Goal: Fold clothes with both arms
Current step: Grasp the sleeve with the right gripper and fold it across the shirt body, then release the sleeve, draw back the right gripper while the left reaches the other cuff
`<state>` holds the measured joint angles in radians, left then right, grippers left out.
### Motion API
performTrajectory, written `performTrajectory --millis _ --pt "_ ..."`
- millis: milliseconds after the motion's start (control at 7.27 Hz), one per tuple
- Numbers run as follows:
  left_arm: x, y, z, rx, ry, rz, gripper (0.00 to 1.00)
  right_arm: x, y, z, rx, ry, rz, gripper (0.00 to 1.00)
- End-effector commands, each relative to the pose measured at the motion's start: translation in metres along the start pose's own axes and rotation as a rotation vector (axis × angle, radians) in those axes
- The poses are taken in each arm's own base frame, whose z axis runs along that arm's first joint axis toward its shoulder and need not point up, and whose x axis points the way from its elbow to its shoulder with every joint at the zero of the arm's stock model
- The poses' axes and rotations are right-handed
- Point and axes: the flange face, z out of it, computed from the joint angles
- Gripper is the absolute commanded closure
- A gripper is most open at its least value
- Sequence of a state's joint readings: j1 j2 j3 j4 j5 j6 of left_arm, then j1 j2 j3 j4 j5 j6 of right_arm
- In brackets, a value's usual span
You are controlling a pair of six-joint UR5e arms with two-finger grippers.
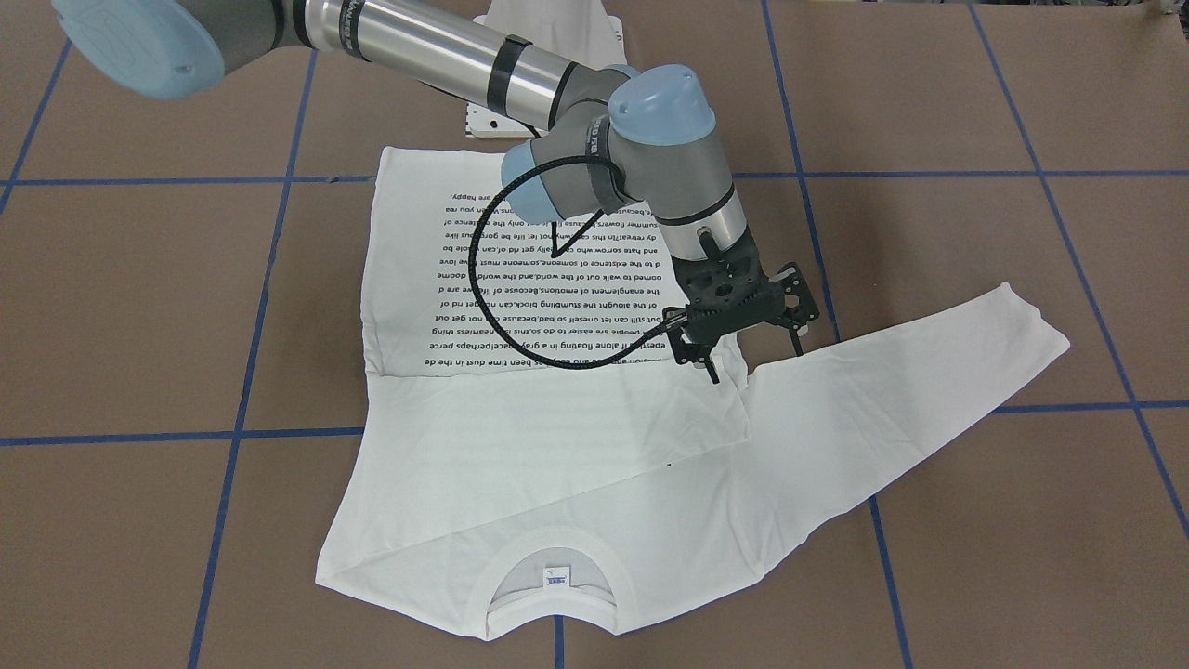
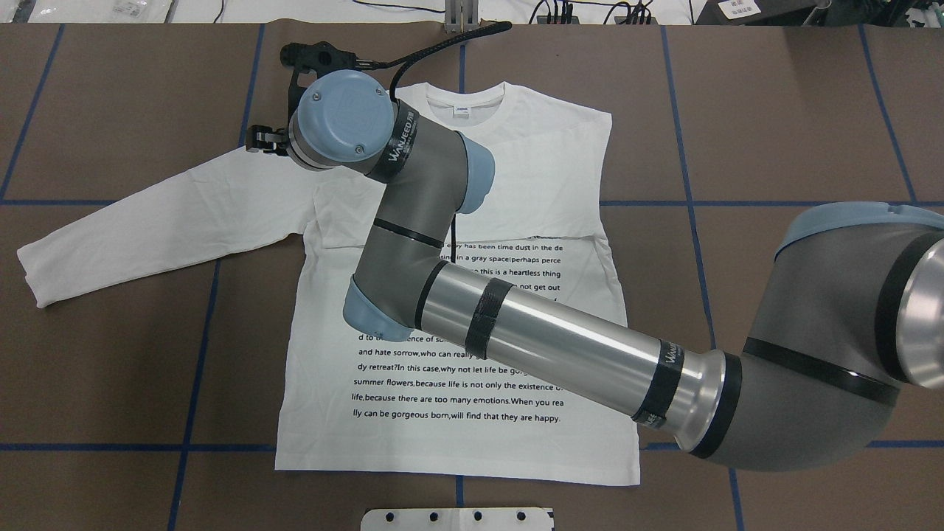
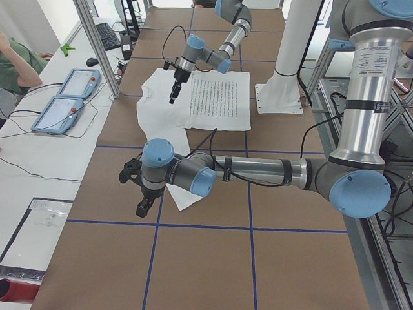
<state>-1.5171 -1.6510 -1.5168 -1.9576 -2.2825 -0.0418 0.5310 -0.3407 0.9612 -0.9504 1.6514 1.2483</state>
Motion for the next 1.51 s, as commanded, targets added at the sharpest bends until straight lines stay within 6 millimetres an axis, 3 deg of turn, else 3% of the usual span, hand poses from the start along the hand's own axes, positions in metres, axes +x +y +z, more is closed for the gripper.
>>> performTrajectory --millis 0,138,275,413,550,688,825,963,1100,1375 --pt "0.051 0.0 0.046 -0.003 0.055 -0.186 0.0 0.029 -0.015 -0.028 -0.174 0.153 0.038 0.0" --pt "0.075 0.02 0.066 0.004 0.091 -0.271 0.0 0.061 -0.034 -0.05 -0.255 0.213 0.091 0.0" --pt "0.094 0.054 0.085 0.012 0.137 -0.304 0.0 0.085 -0.049 -0.077 -0.317 0.291 0.082 0.0" --pt "0.113 0.08 0.097 0.011 0.184 -0.388 0.0 0.1 -0.053 -0.107 -0.372 0.394 0.034 0.0" --pt "0.137 0.09 0.114 -0.015 0.189 -0.453 0.0 0.135 -0.054 -0.14 -0.389 0.436 -0.002 0.0" --pt "0.154 0.095 0.135 -0.003 0.132 -0.473 0.0 0.199 -0.054 -0.181 -0.386 0.402 -0.029 0.0" --pt "0.151 0.11 0.143 -0.006 0.091 -0.494 0.0 0.253 -0.048 -0.208 -0.427 0.377 -0.037 0.0" --pt "0.144 0.119 0.149 -0.013 0.066 -0.503 0.0 0.292 -0.033 -0.226 -0.425 0.387 -0.035 0.0" --pt "0.136 0.128 0.163 -0.026 0.034 -0.507 0.0 0.312 -0.032 -0.236 -0.427 0.391 -0.066 0.0" --pt "0.14 0.129 0.169 -0.036 0.03 -0.502 0.0 0.334 -0.024 -0.241 -0.436 0.4 -0.081 0.0"
